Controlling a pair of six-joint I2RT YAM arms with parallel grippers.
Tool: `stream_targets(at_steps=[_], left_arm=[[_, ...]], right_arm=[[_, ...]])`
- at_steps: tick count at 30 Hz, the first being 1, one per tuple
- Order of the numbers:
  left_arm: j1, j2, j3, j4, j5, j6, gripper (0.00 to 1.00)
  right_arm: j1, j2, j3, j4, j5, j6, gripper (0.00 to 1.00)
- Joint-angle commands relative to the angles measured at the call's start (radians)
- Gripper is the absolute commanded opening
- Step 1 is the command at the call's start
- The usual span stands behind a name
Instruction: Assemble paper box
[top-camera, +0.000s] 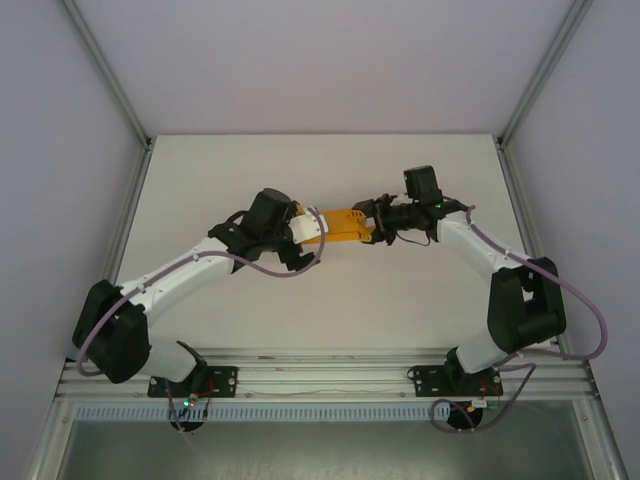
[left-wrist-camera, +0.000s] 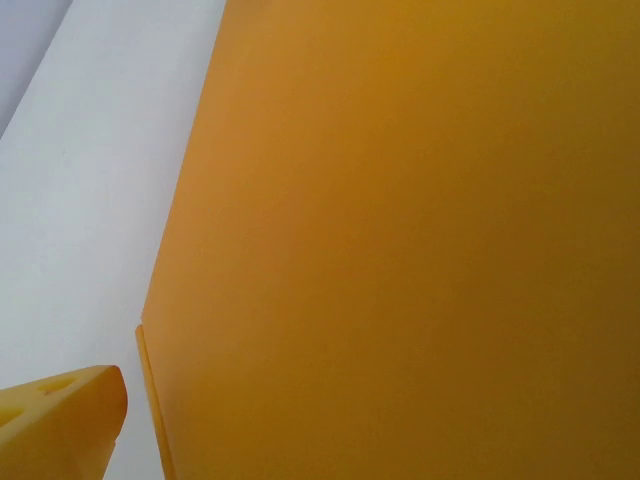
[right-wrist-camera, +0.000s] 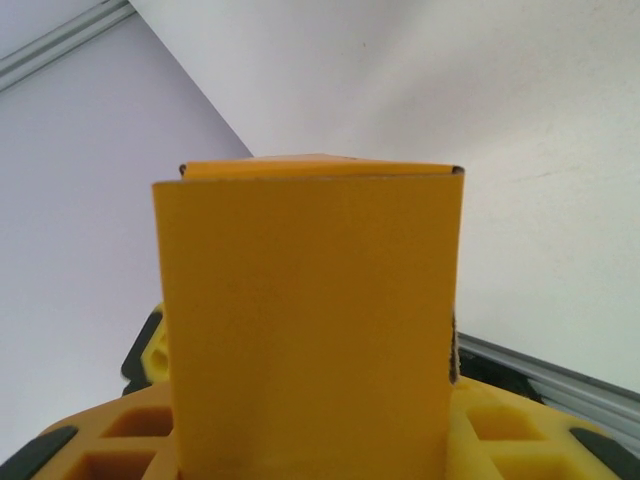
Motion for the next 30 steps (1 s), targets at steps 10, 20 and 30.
stream_targets(at_steps=[10,20,30], left_arm=[[-0.062,0.045,0.019,0.177,-0.239,0.074,0.78],[-0.064,0.014,0.015,0.158,-0.198,0.069,0.49],[-0.062,0.046,0.106,-0.223,-0.083,0.038,0.46]], right_arm=[[-0.001,-0.039,-0.020,0.052,-0.087,0.126,0.37],[-0.004,-0.050,-0.026,0.067,-0.086,0.098,0.84],[-0.076,-0.270,0.020,-0.097,0.621,-0.686,1.00]])
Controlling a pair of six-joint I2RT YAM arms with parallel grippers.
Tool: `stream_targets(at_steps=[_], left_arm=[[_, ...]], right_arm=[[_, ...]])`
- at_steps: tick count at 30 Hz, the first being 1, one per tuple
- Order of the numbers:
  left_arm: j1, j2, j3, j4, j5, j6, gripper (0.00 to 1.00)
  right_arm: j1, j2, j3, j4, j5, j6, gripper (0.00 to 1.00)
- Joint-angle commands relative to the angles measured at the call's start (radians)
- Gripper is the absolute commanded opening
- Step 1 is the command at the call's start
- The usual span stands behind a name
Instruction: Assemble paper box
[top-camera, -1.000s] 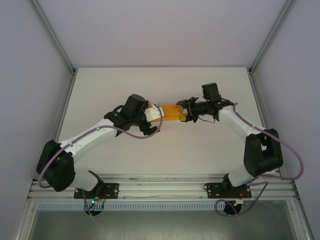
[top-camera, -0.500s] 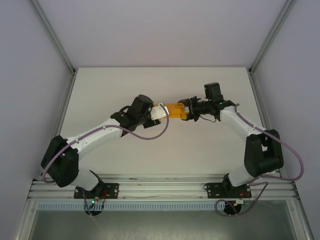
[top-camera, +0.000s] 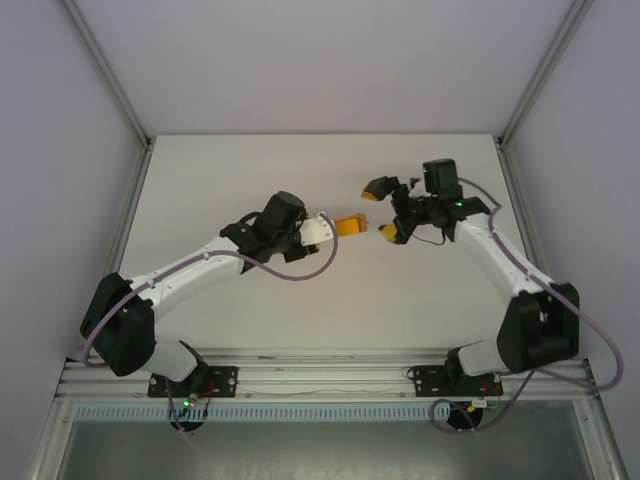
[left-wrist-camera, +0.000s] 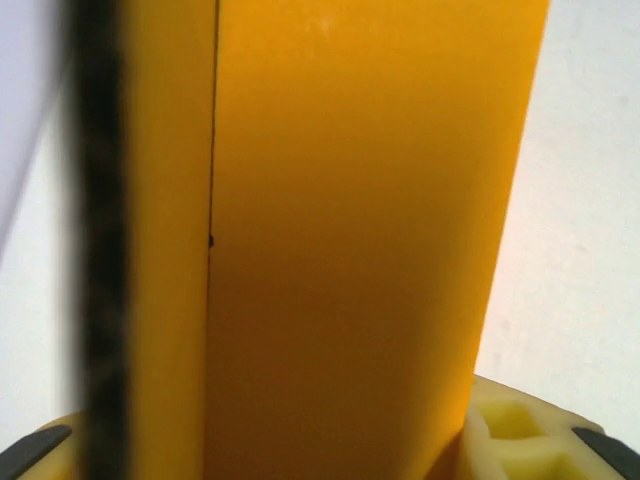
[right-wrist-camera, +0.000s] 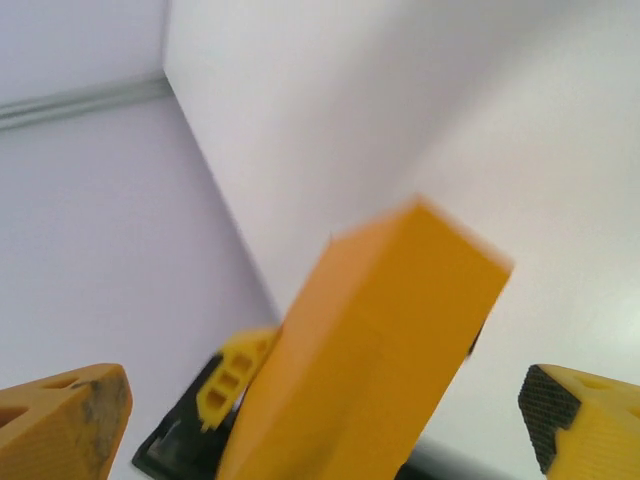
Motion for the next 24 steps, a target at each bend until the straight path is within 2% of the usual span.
stream_targets(at_steps=[1,3,4,6,9,14,16,20,24], left_arm=[[0.004,0.032,0.078,-0.248,0.094,0.005,0.46],[0.006,0.066,0.098,-0.342,0.146,0.037,0.47],[0.007,0.084,0.107,-0.358,0.150,0.034,0.46],[0.011,0.128,0.131,-0.389,0.132,0.025,0.46],[0.017,0.196,0.197,-0.453,0.134,0.021,0.46],[0.018,0.277,0.290,-0.539,0.151,0.035,0.46],[0.018,0.302,0.322,-0.586,0.195,0.050,0.46],[0.019,0.337,0.340,-0.606,0.186,0.050,0.46],[0.018,0.364,0.361,-0.622,0.198,0.038,0.46]], right_arm=[[-0.009,-0.147,-0.070,0.091,0.404,-0.418,1.00],[-0.011,-0.207,-0.174,0.214,0.520,-0.505,1.00],[-0.010,-0.239,-0.225,0.282,0.531,-0.558,1.00],[-0.010,-0.277,-0.271,0.339,0.437,-0.699,1.00],[-0.005,-0.283,-0.243,0.227,0.227,-0.901,0.99],[0.042,-0.227,-0.157,-0.029,0.123,-1.113,0.93],[0.075,-0.202,-0.140,-0.092,0.114,-1.181,0.89],[0.138,-0.160,-0.126,-0.122,0.144,-1.232,0.82],[0.182,-0.091,-0.088,-0.125,0.236,-1.203,0.66]])
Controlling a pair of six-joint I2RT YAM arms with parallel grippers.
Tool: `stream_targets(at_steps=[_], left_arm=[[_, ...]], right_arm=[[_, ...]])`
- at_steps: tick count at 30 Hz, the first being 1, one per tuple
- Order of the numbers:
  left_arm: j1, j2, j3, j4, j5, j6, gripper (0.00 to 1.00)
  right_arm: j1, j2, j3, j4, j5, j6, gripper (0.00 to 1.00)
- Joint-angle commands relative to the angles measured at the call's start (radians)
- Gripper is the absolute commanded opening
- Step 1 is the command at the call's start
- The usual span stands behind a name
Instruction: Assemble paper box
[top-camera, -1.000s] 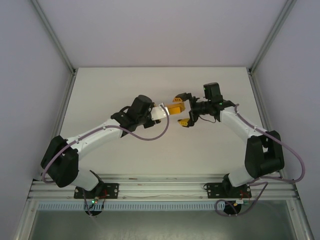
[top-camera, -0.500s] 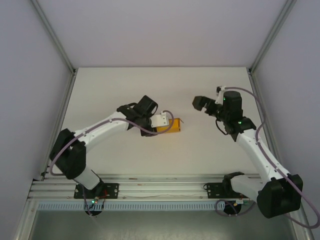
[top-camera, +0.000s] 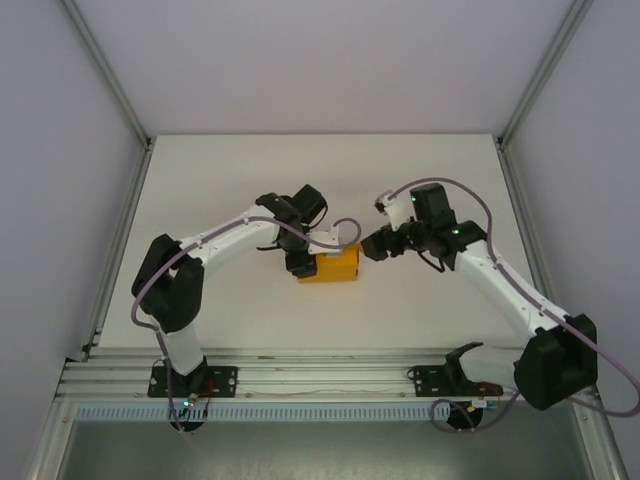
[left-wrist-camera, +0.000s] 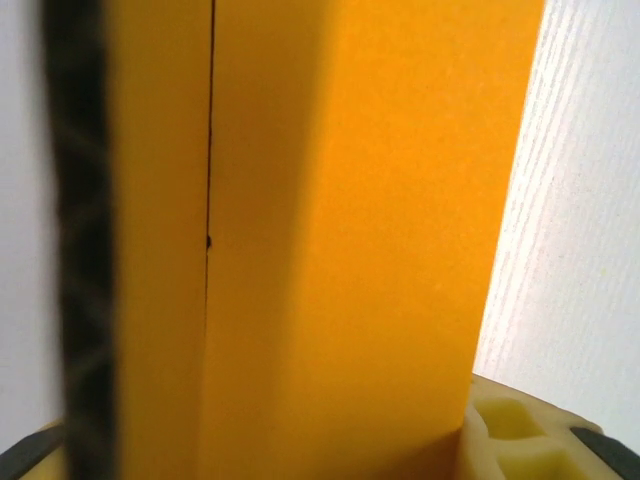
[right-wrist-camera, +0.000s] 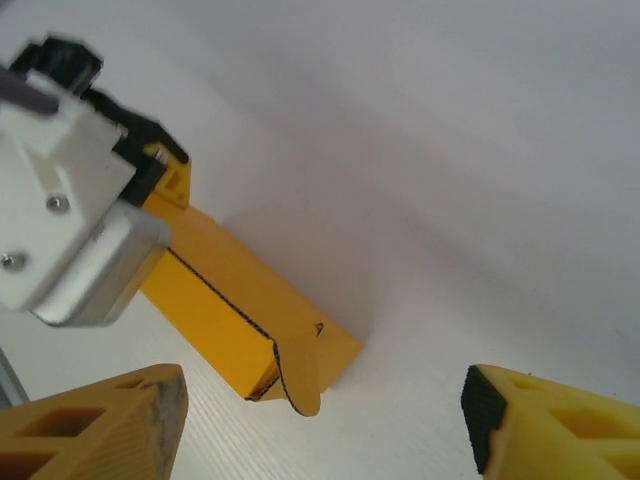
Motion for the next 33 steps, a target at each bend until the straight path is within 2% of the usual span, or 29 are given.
stream_targets(at_steps=[1,9,14,17,21,28,33], left_arm=[[0.003,0.022,0.030,-0.058,0.027,0.012,0.46],[0.003,0.027,0.030,-0.035,0.030,0.004,0.46],[0.005,0.025,0.028,-0.031,0.031,0.003,0.45],[0.004,0.025,0.025,-0.023,0.026,0.000,0.45],[0.005,0.034,0.025,-0.026,0.030,0.003,0.45],[0.004,0.035,0.029,-0.029,0.033,0.008,0.45],[0.003,0.033,0.036,-0.031,0.034,0.008,0.45]], right_arm=[[0.026,0.052,0.061,-0.051,0.080,-0.027,0.63],[0.066,0.180,0.106,-0.092,0.021,-0.021,0.48],[0.089,0.197,0.119,-0.103,0.059,-0.014,0.31],[0.091,0.197,0.126,-0.147,0.059,-0.023,0.39],[0.091,0.148,0.103,-0.121,0.141,-0.005,0.49],[0.091,0.080,0.077,-0.148,0.115,-0.071,0.52],[0.091,0.121,0.072,-0.123,0.118,-0.054,0.51]])
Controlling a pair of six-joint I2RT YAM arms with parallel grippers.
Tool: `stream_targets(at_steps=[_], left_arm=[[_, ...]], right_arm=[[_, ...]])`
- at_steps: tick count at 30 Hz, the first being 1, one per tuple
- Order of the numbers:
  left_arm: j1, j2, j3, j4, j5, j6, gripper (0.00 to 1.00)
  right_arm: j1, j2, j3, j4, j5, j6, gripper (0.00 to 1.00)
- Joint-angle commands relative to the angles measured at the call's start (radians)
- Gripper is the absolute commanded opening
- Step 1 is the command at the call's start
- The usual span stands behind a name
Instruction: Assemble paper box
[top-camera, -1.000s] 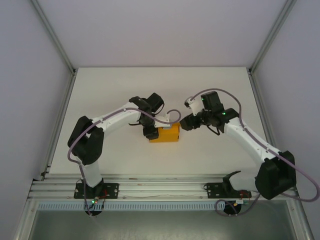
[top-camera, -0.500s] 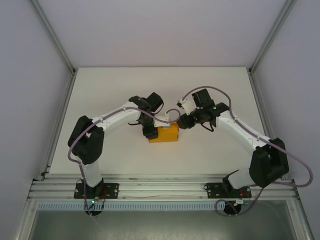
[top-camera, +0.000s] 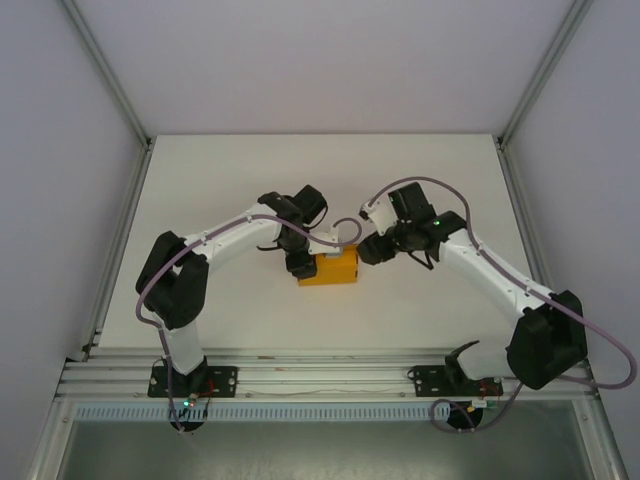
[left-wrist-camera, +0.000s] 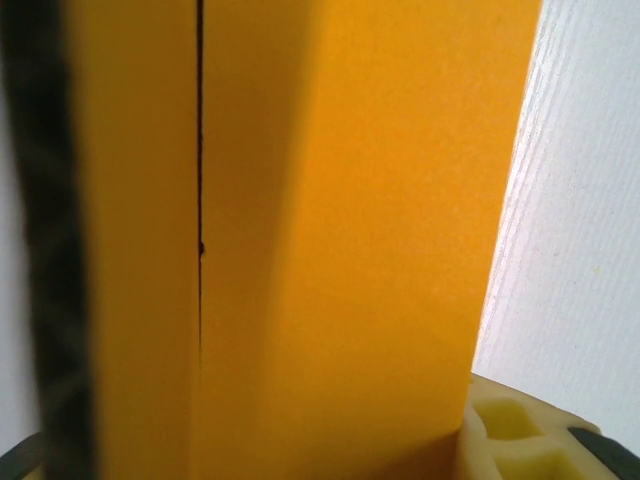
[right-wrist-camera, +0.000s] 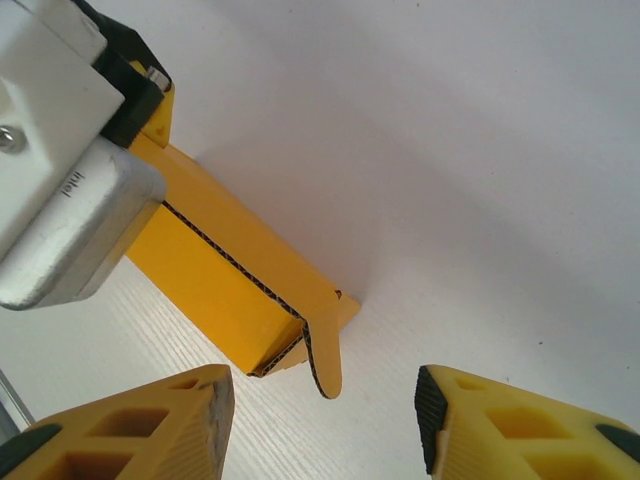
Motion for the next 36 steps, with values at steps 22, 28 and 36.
stream_targets(at_steps=[22,28,36], left_arm=[[-0.004,0.001,0.031,0.013,0.007,-0.025,0.42],[-0.007,0.004,0.030,0.013,-0.006,-0.036,0.42],[-0.013,0.012,0.032,0.046,-0.020,-0.062,0.41]], right_arm=[[0.029,0.085,0.046,0.044,-0.004,0.164,0.29],[0.029,0.100,0.070,0.056,0.024,0.188,0.17],[0.085,0.109,0.075,0.075,0.005,0.331,0.00]])
